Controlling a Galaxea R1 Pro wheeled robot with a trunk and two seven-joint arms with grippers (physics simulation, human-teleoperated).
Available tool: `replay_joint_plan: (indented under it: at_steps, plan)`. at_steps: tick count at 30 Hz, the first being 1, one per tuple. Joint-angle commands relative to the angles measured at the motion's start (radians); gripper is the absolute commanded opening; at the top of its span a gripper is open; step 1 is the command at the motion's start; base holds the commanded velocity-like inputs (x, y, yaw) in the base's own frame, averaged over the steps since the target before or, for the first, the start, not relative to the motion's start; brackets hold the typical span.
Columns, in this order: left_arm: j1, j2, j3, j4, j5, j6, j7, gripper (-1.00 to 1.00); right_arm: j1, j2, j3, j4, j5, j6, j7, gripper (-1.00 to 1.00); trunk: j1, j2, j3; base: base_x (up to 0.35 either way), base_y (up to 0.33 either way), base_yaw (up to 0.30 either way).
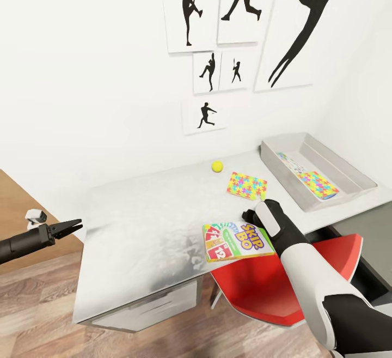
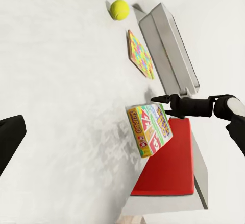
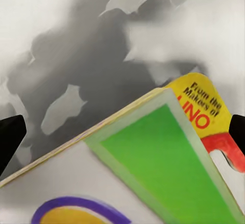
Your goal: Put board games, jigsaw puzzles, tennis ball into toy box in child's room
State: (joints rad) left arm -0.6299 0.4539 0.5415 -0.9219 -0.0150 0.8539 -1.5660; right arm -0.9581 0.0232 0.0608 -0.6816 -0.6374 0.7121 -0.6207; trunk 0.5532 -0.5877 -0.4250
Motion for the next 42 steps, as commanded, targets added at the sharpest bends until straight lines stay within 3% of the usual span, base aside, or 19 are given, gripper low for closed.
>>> replay_joint_plan:
  at_steps: [1,24,42]
  plan:
    - [-0.001,0.0,0.0,0.0,-0.002,0.011,-0.005,1.0,-0.001,0.0,0.004,-0.001,-0.011,0.001,-0.01,1.0,0.0,-0.001,-0.001,-0.003,0.002,0.0]
    - [-0.001,0.0,0.0,0.0,-0.002,0.011,-0.005,1.0,-0.001,0.0,0.004,-0.001,-0.011,0.001,-0.01,1.0,0.0,-0.001,-0.001,-0.045,0.093,0.0]
    - [-0.001,0.0,0.0,0.001,-0.002,0.014,-0.005,1.0,-0.001,0.0,0.004,-0.001,-0.011,0.003,-0.011,1.0,0.0,-0.001,-0.001,-0.051,0.266,0.0]
